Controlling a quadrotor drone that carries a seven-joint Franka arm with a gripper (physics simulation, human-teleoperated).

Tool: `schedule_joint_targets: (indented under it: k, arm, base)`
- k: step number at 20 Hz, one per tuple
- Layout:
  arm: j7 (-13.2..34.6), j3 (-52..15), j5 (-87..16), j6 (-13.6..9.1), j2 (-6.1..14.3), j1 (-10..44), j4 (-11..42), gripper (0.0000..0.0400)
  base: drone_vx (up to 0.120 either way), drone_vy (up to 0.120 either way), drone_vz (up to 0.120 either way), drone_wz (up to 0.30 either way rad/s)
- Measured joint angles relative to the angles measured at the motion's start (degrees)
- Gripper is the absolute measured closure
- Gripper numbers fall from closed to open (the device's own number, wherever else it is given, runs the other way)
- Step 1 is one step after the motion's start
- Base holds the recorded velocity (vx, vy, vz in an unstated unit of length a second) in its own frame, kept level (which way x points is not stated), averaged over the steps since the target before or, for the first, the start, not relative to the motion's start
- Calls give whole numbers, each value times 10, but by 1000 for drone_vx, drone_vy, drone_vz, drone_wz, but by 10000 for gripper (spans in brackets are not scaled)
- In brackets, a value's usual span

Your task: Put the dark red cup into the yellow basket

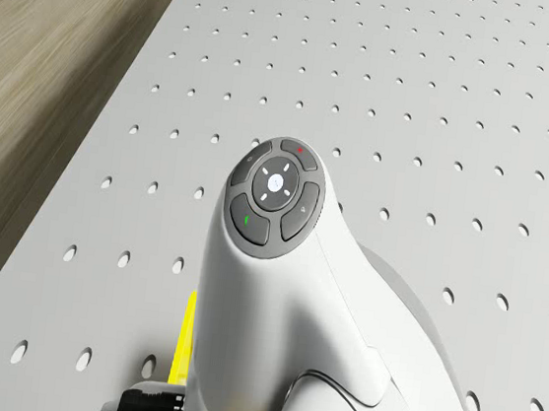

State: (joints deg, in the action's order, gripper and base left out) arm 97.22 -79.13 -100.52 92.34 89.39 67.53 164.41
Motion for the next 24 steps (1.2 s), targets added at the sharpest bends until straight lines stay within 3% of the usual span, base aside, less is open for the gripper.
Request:
schedule_joint_targets:
  k: [13,16,18,21,24]
  arm:
    - [1,101,-95,36,1,17,-25,300]
    - [1,113,-107,38,-1,19,-29,154]
    - [0,113,-107,37,-2,18,-28,94]
    - [0,100,-95,30,-4,15,-24,44]
    - [-1,79,-77,21,-5,10,-17,21]
  base:
    - [0,0,0,0]
    - [0,0,0,0]
    - [0,0,0,0]
    - [0,0,0,0]
    - [0,0,0,0]
